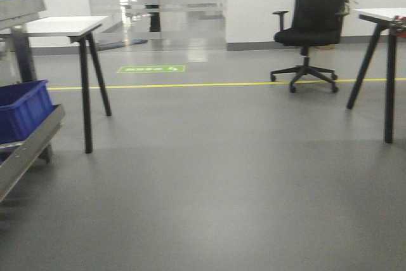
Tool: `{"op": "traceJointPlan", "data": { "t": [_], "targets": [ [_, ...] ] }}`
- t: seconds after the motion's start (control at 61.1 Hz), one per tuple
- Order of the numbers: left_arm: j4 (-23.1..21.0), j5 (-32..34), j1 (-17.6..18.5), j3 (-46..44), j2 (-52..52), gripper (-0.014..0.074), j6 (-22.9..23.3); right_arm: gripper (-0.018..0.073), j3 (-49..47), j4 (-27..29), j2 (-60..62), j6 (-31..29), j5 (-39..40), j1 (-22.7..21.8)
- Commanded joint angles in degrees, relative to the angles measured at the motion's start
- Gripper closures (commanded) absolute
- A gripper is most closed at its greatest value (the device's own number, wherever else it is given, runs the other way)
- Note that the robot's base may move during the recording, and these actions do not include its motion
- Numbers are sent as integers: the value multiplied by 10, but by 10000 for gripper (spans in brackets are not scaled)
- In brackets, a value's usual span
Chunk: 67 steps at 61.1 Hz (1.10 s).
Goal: Grab orange capacitor from left shelf to right conveyor
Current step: 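Drive the base away from the shelf across the floor, holding the cylinder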
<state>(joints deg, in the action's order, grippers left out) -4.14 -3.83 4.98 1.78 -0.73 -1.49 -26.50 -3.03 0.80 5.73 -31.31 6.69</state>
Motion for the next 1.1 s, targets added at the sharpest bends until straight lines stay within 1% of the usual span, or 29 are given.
{"op": "traceJointPlan", "data": {
  "t": [0.0,1.079],
  "targets": [
    [-1,52,2,-2,-7,723,1,444,-18,-7,-6,-4,54,-2],
    [-1,52,2,-2,-7,723,1,444,-18,-7,-6,-4,54,-2]
  ]
}}
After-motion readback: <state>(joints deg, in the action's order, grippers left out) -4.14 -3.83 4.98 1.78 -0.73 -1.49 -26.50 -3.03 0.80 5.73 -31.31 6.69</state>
